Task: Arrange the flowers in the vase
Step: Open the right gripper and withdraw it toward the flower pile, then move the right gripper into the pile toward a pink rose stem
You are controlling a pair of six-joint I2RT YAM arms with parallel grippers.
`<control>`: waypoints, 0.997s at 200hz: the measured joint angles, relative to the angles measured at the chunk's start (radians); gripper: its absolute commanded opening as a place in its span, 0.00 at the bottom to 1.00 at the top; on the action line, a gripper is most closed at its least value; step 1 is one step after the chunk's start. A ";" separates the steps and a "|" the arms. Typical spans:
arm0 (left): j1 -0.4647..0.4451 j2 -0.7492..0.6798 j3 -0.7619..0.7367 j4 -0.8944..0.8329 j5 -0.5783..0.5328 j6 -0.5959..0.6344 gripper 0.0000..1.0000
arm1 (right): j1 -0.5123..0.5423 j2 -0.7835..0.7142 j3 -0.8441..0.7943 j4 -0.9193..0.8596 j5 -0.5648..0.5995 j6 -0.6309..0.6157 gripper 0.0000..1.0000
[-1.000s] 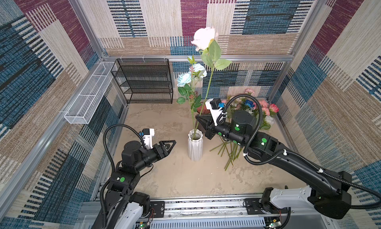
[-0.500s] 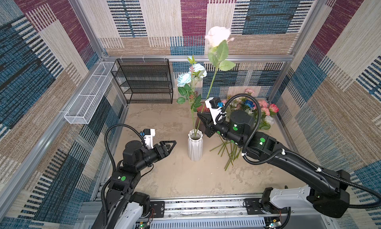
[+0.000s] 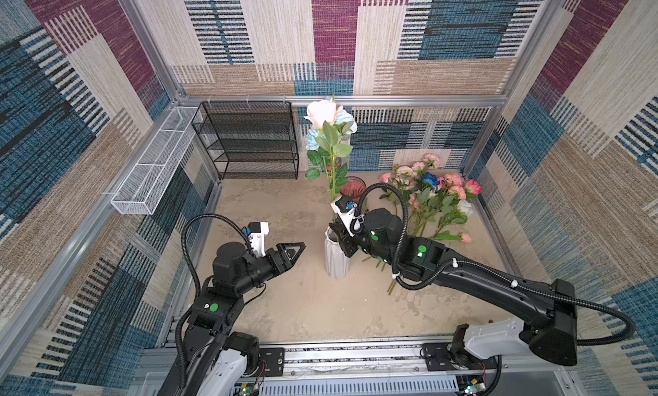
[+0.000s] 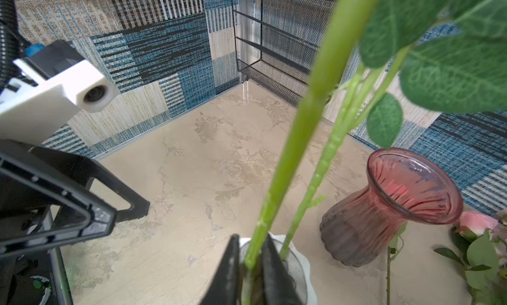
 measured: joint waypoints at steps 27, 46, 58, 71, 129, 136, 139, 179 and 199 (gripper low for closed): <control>0.000 0.006 0.000 0.009 0.006 0.000 0.70 | -0.001 -0.053 -0.033 -0.003 0.000 0.013 0.56; 0.000 0.006 0.000 0.013 0.010 0.000 0.71 | -0.001 -0.096 -0.045 -0.002 -0.004 0.031 0.58; 0.000 0.006 0.000 0.014 0.010 0.000 0.71 | -0.001 -0.128 -0.056 0.002 -0.008 0.048 0.59; 0.000 0.006 0.000 0.014 0.010 0.000 0.71 | 0.000 -0.178 -0.079 0.004 -0.011 0.066 0.60; 0.000 -0.011 -0.015 0.018 0.010 0.000 0.71 | 0.001 -0.515 -0.317 0.025 0.092 0.275 0.68; 0.000 -0.014 -0.023 0.022 0.010 0.000 0.71 | 0.001 -0.554 -0.356 0.022 0.123 0.315 0.68; 0.000 -0.016 -0.026 0.022 0.010 0.000 0.71 | 0.001 -0.571 -0.374 0.018 0.138 0.332 0.68; 0.000 -0.014 -0.043 0.022 0.011 -0.003 0.71 | -0.091 -0.725 -0.542 -0.051 0.262 0.568 0.55; 0.000 -0.015 -0.044 0.022 0.013 -0.003 0.71 | -0.299 -0.717 -0.592 -0.055 0.192 0.636 0.52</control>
